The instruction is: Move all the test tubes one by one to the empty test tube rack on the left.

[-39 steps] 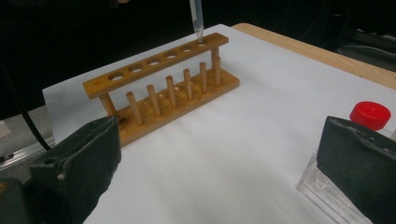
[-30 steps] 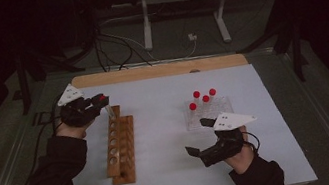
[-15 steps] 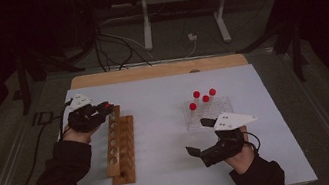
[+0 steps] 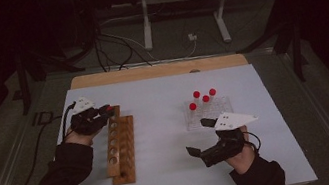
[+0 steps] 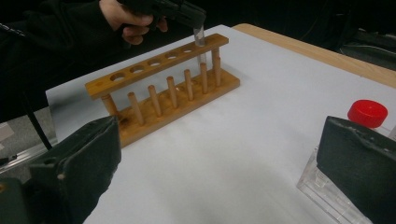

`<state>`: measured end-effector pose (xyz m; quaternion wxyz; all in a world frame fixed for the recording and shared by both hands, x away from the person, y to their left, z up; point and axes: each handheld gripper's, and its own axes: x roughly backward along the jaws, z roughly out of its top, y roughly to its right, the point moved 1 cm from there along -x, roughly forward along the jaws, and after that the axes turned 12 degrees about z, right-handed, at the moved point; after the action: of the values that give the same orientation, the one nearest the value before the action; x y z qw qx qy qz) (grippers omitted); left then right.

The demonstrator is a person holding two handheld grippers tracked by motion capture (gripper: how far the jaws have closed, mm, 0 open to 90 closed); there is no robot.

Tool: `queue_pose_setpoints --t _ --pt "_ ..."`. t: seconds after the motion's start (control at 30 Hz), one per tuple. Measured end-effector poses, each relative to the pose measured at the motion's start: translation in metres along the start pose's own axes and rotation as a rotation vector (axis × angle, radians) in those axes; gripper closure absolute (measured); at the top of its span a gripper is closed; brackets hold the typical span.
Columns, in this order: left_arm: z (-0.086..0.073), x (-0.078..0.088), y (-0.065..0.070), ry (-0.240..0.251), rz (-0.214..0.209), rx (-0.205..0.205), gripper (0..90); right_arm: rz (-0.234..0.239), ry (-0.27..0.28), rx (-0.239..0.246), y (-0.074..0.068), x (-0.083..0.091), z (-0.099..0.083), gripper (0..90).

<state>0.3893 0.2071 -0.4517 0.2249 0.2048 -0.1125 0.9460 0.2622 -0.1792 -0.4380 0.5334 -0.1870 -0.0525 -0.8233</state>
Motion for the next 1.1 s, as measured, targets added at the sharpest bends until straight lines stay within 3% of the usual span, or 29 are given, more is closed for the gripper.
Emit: queue_pose_setpoints --t 0.27,0.4,0.53,0.63,0.8,0.9,1.1 --pt "0.001 0.0 0.0 -0.021 -0.019 -0.001 70.0 -0.004 0.015 0.004 0.001 0.007 0.005 0.0" --pt "0.002 0.004 0.0 -0.007 -0.027 0.011 53.1 -0.019 0.025 0.008 0.004 0.014 0.01 0.0" --pt "0.01 0.019 -0.001 0.043 -0.069 0.041 33.6 -0.046 0.045 0.007 0.01 0.024 0.017 0.0" --pt "0.015 0.034 0.002 0.078 -0.121 0.058 17.1 -0.065 0.047 0.009 0.016 0.028 0.023 0.1" --pt "0.014 0.056 0.015 0.114 -0.21 0.045 1.8 -0.078 0.048 0.0 0.029 0.032 0.032 0.1" --pt "0.01 0.069 0.023 0.136 -0.247 0.032 1.7 -0.081 0.038 -0.011 0.036 0.029 0.033 0.1" --pt "0.001 0.087 0.038 0.159 -0.281 0.018 1.8 -0.091 0.004 -0.046 0.049 0.017 0.025 0.2"
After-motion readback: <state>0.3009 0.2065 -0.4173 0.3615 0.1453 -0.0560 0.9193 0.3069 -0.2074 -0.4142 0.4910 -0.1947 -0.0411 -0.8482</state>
